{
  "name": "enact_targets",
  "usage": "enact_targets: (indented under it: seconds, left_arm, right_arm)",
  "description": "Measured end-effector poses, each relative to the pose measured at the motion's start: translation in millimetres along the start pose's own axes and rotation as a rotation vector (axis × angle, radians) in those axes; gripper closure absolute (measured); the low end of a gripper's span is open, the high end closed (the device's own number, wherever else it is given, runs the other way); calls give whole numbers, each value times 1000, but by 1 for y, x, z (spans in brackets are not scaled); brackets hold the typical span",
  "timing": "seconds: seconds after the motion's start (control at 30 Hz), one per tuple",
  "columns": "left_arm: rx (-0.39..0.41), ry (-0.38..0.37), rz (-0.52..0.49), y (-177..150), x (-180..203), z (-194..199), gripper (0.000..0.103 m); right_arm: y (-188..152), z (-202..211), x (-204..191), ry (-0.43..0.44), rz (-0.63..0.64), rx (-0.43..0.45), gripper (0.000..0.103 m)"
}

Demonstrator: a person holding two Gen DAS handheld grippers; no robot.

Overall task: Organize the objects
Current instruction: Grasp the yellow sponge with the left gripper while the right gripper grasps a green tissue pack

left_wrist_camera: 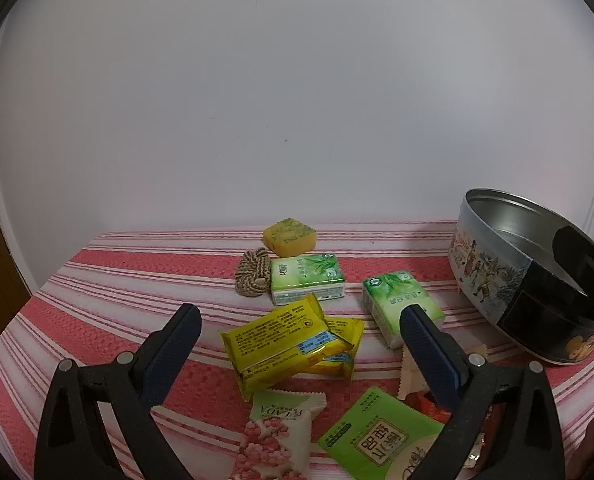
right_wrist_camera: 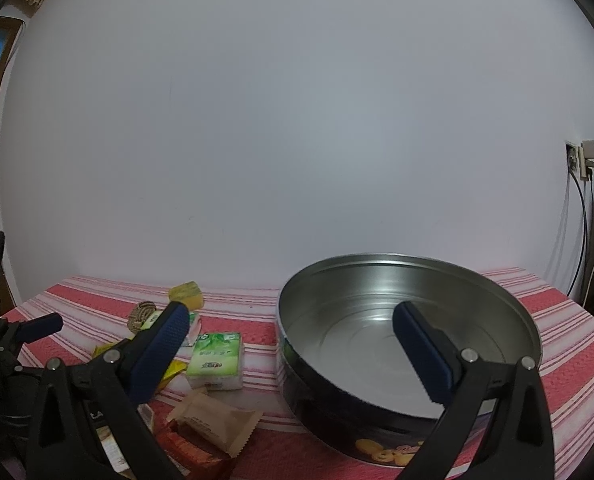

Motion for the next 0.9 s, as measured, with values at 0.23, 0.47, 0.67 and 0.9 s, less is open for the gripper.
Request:
enact_targets:
  seconds: [0.23, 0.47, 0.67, 0.9]
  left_arm:
    - [-20, 27, 26, -5, -7, -2, 2]
    - [-30, 47, 19, -9, -7, 15, 2]
    - [-71, 15, -8, -20, -8, 34, 2]
    - [-191, -93, -14, -44, -12, 59, 2]
  right_arm:
    - [-4, 3, 1, 16, 11, -4, 0]
    - [-2, -1, -7, 41, 49, -9, 4]
    - [-5, -9, -4, 71, 43, -47, 11]
    - [-11, 1, -10, 72, 98, -61, 11]
Point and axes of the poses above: each gripper's, at about its wrist camera, not at the fingertips, and z roughly against the way its jaws point, x to its right, y to its top, the point moved 4 cm from there along -z, roughly the way its jaws point, and after that the axes turned 4 degrees about -z, right-handed, at the moved point
